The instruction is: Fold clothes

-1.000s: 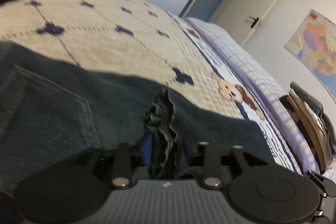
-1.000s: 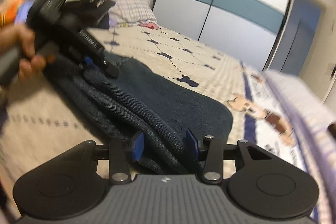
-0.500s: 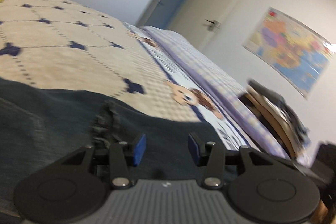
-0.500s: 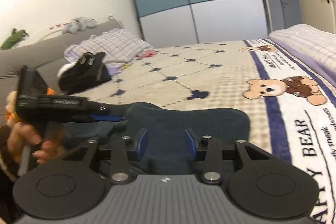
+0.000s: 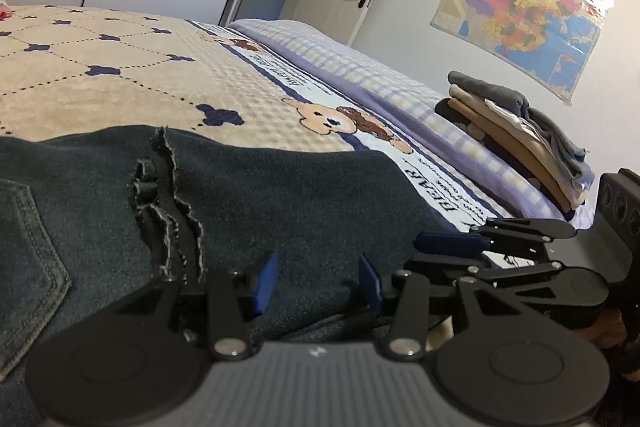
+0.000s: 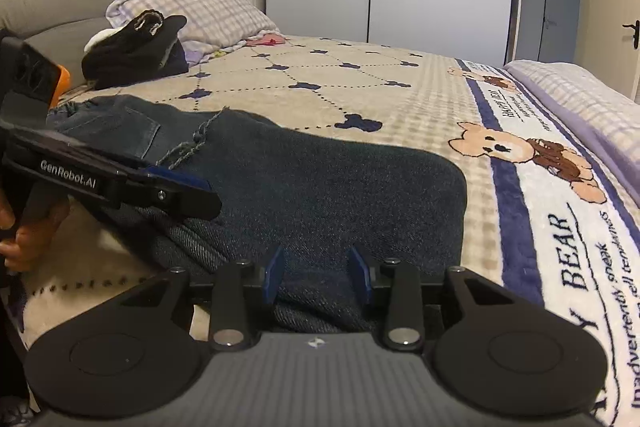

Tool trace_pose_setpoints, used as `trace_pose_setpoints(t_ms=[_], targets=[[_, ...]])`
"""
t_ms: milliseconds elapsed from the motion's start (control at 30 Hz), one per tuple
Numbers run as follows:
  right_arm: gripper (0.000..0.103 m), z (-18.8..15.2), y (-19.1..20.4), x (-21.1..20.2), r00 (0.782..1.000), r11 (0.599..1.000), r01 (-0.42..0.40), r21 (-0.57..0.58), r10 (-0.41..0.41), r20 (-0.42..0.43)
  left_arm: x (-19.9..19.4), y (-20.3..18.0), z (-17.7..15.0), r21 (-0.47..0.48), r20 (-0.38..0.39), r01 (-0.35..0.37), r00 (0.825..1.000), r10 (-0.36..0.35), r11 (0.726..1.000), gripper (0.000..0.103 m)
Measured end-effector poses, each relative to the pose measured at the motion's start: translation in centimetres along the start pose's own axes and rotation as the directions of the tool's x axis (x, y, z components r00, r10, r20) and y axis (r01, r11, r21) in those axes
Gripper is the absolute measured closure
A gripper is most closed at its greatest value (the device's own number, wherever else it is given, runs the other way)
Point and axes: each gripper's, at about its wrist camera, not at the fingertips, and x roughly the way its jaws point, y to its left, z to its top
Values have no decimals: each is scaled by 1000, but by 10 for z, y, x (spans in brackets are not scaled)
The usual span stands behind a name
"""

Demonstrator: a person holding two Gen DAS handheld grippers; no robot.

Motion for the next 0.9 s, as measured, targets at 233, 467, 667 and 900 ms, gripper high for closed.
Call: trace_pose_setpoints(t_ms=[233, 467, 667, 900], targets=[[64, 33, -7, 5, 997, 998, 32, 58, -36, 67, -11, -2, 4, 10, 11, -9, 1000, 9, 1000, 44], [64, 54, -21, 62, 993, 978, 121, 168, -120, -16, -9, -5, -5, 71, -7, -6, 1000, 6, 997, 37], [62, 53, -21, 84, 987, 969, 161, 188, -153, -58, -23, -6, -4, 79, 6, -17, 1000, 16, 997, 34], [62, 51, -14, 71, 990, 961, 136, 241, -139, -6, -63, 6, -4, 21, 83, -67, 994, 65, 997, 26]])
